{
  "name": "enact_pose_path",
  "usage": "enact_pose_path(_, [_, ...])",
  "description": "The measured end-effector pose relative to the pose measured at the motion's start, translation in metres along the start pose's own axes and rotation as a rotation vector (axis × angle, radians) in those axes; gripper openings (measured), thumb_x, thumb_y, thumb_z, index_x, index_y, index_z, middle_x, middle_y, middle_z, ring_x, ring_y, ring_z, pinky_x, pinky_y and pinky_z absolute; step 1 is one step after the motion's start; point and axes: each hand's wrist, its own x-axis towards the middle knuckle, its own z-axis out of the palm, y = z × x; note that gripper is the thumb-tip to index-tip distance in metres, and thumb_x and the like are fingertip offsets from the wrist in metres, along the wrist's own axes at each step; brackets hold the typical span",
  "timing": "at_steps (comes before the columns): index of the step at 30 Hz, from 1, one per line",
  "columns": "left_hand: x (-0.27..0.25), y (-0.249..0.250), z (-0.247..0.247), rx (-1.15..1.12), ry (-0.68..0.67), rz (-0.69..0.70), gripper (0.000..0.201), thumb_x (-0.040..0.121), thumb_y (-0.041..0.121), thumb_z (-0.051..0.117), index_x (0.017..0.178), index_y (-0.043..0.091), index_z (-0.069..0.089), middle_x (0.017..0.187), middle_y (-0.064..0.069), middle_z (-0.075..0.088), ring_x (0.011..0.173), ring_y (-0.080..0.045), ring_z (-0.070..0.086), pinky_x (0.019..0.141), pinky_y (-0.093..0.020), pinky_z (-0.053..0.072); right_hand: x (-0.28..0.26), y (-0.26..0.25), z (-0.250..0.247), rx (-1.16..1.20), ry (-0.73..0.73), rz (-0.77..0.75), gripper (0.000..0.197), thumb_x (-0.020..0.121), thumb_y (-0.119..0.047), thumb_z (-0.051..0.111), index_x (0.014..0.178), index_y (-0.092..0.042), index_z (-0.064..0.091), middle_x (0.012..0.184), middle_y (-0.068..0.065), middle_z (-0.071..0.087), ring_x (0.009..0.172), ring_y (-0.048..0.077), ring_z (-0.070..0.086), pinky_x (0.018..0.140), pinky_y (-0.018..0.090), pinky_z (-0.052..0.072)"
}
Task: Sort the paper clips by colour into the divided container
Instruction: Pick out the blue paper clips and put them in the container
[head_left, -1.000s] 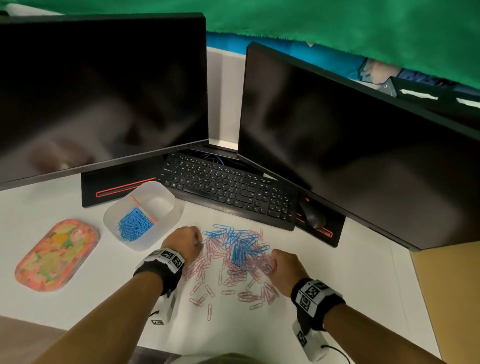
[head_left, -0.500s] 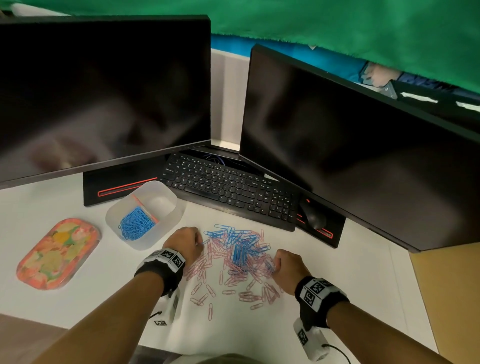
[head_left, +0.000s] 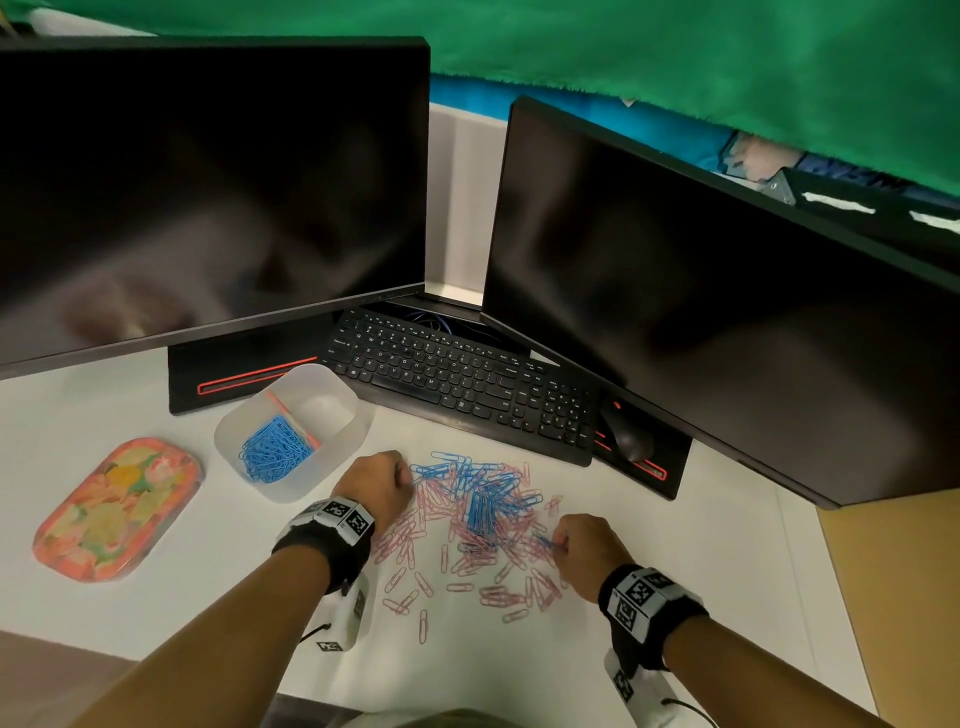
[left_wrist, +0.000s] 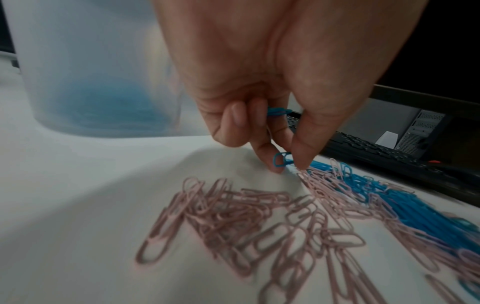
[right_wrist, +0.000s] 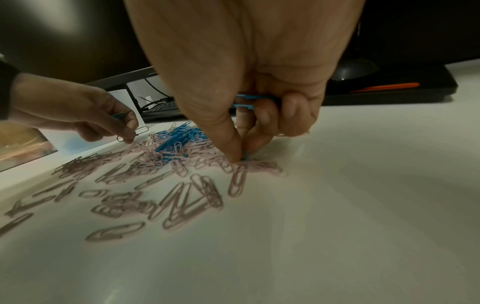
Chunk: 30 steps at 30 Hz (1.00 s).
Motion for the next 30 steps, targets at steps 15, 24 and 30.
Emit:
enact_pose_path(15, [-0.026,0.014,-0.030,-1.147,-0.186,-0.158,0.029,0.090,-0.007,0.040,0.100,0.001,0.066,0.065,-0.005,0.055,0.052,-0.014,0.039,0.046,-0.021,0.028,0.017,-0.073,-0.046,0.433,-0.157,-0.141,0.027,0.088,-0.022,0.060,0.061,-0.016,0.062,0.068,-0.004,0.064,0.072,0.017,0.061,0.071,0.027,0.046])
enact_pose_path(24, [-0.054,-0.024,-0.083,-1.349,0.025,-0.245,0.024,0.099,0.012,0.040,0.101,0.011,0.064,0.080,-0.007,0.060,0.066,-0.015,0.062,0.053,-0.024,0.045,0.045,-0.212,-0.044,0.286,-0.311,-0.334,0.018,0.085,-0.020,0.061,0.071,-0.012,0.070,0.055,-0.008,0.063,0.035,0.000,0.044,0.043,0.017,0.035])
enact_pose_path(30, [-0.048,-0.054,-0.118,-1.417,0.310,-0.390,0.014,0.097,0.004,0.041,0.103,0.004,0.053,0.075,-0.014,0.057,0.051,-0.020,0.062,0.045,-0.024,0.055,0.064,-0.293,-0.023,0.043,-0.321,-0.372,0.022,0.083,-0.013,0.054,0.081,0.002,0.070,0.073,0.017,0.069,0.045,0.022,0.055,0.048,0.025,0.048])
